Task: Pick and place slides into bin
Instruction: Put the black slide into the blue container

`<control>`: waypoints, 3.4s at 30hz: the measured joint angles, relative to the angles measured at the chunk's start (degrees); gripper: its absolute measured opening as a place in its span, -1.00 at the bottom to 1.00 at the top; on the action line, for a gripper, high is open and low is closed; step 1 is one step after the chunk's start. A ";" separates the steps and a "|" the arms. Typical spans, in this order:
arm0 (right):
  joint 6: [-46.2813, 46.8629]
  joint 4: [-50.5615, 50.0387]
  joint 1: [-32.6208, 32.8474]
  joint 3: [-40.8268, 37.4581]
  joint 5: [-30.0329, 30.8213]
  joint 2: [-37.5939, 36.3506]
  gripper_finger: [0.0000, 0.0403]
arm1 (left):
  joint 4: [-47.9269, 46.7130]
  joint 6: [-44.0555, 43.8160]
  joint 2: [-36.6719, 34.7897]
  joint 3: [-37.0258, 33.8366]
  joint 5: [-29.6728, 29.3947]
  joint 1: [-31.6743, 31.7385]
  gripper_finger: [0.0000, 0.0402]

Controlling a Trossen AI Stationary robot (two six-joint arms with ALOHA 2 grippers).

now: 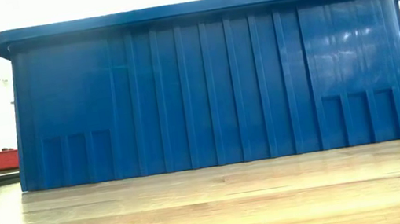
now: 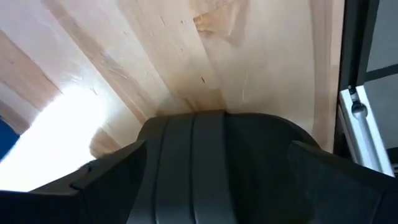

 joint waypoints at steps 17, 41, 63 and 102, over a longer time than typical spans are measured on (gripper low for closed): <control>-0.14 -0.01 0.01 0.00 0.00 0.00 -0.74 | 0.01 1.73 -0.39 -1.03 -0.72 -1.76 0.87; -0.16 -1.12 0.01 0.00 -0.02 -0.02 -0.74 | -0.04 4.72 -0.42 -12.66 -5.12 -1.51 0.85; 0.01 -1.82 -0.01 0.00 -0.02 0.00 -0.74 | 0.74 7.88 -0.31 -12.81 -10.22 -0.73 -0.81; 0.42 -1.56 -0.01 0.00 -0.01 -0.09 -0.74 | 24.51 8.58 -3.14 28.88 -24.07 15.18 -1.00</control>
